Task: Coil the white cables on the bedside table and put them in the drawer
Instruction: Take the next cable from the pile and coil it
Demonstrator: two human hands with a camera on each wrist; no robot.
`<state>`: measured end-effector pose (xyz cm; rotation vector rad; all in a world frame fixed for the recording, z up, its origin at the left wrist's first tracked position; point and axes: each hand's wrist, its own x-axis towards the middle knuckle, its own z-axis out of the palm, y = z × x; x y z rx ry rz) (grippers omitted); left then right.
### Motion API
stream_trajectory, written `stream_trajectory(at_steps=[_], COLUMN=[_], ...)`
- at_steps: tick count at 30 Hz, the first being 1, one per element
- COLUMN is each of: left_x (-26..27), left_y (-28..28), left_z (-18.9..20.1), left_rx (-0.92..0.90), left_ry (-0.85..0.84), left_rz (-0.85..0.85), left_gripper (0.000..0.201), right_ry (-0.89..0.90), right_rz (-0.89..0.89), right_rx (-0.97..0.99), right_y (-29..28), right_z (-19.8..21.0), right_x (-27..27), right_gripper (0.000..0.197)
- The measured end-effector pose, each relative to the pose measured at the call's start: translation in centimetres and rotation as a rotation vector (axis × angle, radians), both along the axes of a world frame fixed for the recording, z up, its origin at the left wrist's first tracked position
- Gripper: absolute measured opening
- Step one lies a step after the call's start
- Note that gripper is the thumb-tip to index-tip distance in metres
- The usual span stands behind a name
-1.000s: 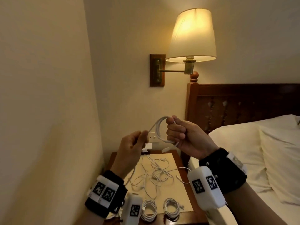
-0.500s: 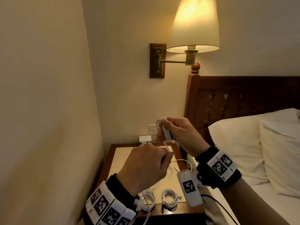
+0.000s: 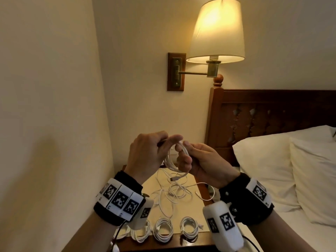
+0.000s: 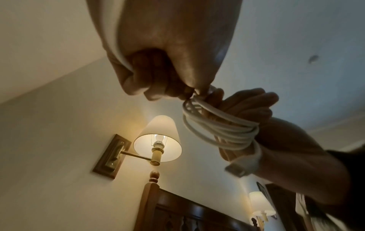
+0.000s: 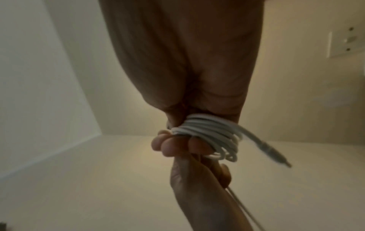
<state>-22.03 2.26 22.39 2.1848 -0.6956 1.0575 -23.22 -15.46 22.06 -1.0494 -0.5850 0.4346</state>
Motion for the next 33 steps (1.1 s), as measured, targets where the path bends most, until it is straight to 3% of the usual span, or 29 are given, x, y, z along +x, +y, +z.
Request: stream_trajectory(at_steps=[5, 11, 17, 19, 21, 23, 26, 29, 33], left_x=[2.0, 3.3, 4.0, 2.9, 1.4, 0.0, -1.2, -1.0, 0.6], left_y=[0.7, 2.8, 4.2, 3.0, 1.3, -0.1, -0.8, -0.2, 0.6], left_z=[-1.2, -4.3, -8.7, -8.5, -7.7, -6.4, -3.5, -1.3, -0.8], left_rx=[-0.115, -0.167, -0.194, -0.085, 0.204, 0.467, 0.504, 0.435, 0.363], left_ry=[0.147, 0.264, 0.405, 0.451, 0.505, 0.396, 0.121, -0.076, -0.156], left_rz=[-0.178, -0.264, -0.096, -0.043, -0.061, -0.075, -0.054, -0.042, -0.022], left_gripper=[0.072, 0.042, 0.031, 0.034, 0.039, 0.041, 0.040, 0.034, 0.034], right_ry=[0.118, 0.159, 0.113, 0.040, -0.095, -0.318, -0.538, -0.588, -0.563], right_rz=[0.103, 0.025, -0.141, -0.221, -0.323, -0.453, -0.526, -0.503, -0.369], right_rx=[0.139, 0.227, 0.223, 0.143, -0.020, -0.305, -0.581, -0.675, -0.640], right_y=[-0.3, -1.0, -2.6, -2.5, -2.0, -1.2, -0.6, -1.1, -1.2], right_z=[0.6, 1.5, 2.9, 2.9, 2.7, 2.4, 1.5, 0.9, 0.5], right_x=[0.9, 2.3, 3.6, 3.6, 3.4, 3.0, 3.1, 3.0, 2.3], right_gripper=[0.027, 0.029, 0.028, 0.026, 0.027, 0.031, 0.031, 0.028, 0.028])
